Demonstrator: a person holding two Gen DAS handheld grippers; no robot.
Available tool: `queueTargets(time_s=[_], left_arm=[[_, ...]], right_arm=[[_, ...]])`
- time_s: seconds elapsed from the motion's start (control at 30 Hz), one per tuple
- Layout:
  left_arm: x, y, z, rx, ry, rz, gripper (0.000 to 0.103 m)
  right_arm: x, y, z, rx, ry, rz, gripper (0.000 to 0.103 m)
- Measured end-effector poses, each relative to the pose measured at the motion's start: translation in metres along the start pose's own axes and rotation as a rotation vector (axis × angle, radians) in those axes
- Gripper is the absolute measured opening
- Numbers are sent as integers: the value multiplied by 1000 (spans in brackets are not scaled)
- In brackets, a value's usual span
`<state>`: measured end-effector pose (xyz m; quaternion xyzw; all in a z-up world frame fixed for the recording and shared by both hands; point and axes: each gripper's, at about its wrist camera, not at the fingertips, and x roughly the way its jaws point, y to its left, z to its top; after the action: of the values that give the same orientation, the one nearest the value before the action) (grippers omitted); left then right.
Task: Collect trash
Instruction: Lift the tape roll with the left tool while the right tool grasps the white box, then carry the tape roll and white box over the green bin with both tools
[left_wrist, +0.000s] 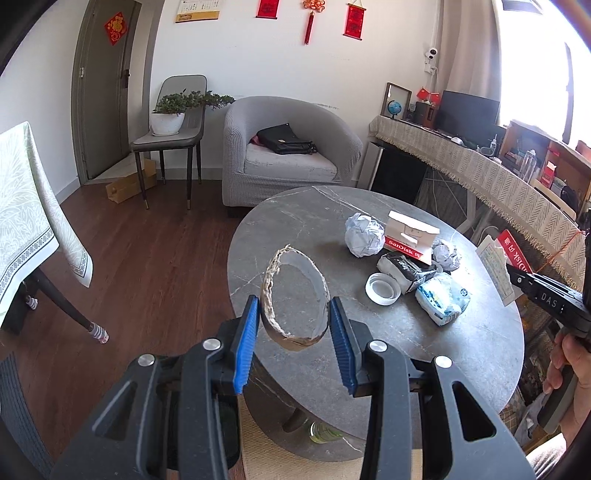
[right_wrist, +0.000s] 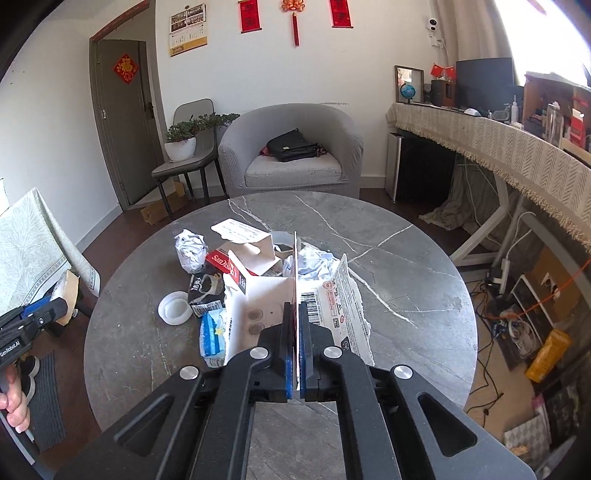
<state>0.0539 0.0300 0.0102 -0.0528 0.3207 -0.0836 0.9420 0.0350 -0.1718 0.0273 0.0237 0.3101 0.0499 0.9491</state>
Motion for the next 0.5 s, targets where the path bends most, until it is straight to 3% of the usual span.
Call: queueTargets(time_s=[0.23, 0.5], left_arm=[[-2, 41, -18, -31, 33, 56, 41], [10, 102, -44, -148, 116, 95, 41]], right_arm=[[1, 49, 9, -66, -13, 106, 2], [11, 116, 12, -151, 10, 222, 2]])
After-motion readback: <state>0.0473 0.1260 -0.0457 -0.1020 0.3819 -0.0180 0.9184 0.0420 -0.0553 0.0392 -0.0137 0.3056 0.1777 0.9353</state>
